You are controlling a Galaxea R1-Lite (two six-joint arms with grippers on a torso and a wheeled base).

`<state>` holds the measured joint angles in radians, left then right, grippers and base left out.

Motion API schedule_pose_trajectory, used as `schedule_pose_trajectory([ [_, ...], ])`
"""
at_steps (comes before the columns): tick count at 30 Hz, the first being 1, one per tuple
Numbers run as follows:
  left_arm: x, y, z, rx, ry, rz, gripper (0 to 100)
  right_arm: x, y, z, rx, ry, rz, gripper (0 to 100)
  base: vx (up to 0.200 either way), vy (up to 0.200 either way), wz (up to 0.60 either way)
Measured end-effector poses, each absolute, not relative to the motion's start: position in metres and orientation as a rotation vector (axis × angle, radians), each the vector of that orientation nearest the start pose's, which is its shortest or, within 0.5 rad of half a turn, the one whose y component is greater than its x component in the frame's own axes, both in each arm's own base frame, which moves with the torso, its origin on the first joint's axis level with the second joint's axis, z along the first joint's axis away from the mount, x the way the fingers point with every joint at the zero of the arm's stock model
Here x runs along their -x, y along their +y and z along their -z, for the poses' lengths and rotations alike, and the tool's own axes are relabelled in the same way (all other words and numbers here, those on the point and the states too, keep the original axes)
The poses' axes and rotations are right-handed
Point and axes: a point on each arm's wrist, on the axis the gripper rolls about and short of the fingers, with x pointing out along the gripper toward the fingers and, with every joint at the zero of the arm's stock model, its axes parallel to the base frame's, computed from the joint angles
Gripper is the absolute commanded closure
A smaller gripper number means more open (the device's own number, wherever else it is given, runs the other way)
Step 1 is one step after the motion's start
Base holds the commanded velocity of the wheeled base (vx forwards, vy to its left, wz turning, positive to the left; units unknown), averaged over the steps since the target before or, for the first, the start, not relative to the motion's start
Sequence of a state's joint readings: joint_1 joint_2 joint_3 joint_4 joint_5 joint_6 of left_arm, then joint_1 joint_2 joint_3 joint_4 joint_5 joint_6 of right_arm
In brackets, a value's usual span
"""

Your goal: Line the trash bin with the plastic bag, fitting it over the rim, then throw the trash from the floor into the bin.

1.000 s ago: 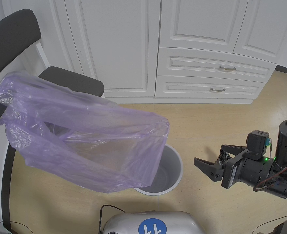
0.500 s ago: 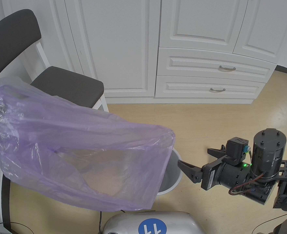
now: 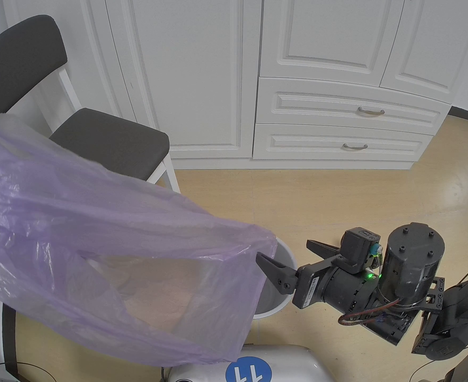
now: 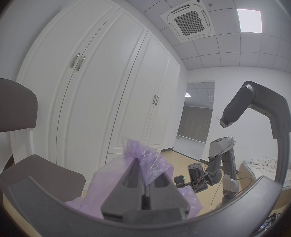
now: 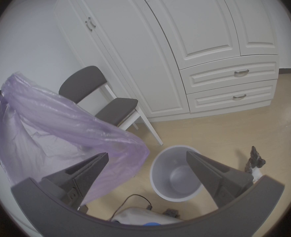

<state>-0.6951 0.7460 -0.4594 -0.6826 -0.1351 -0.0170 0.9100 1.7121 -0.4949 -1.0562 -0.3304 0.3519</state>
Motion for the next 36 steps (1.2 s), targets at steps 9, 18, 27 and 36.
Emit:
schedule_pose_trajectory([
  [9, -0.044, -0.042, -0.265, 0.127, -0.4, 0.851, 100, -0.18, 0.221, -0.129, -0.277, 0.238, -0.548, 0, 0.0, 0.0, 0.0],
  [18, -0.041, -0.041, -0.263, 0.128, -0.42, 0.899, 100, -0.187, 0.23, -0.118, -0.344, 0.279, -0.543, 0, 0.0, 0.0, 0.0],
  [27, -0.038, -0.04, -0.26, 0.119, -0.427, 0.944, 100, -0.191, 0.232, -0.114, -0.388, 0.318, -0.6, 0, 0.0, 0.0, 0.0],
  [36, -0.036, -0.039, -0.257, 0.104, -0.431, 0.98, 100, -0.196, 0.236, -0.116, -0.471, 0.254, -0.65, 0, 0.0, 0.0, 0.0],
])
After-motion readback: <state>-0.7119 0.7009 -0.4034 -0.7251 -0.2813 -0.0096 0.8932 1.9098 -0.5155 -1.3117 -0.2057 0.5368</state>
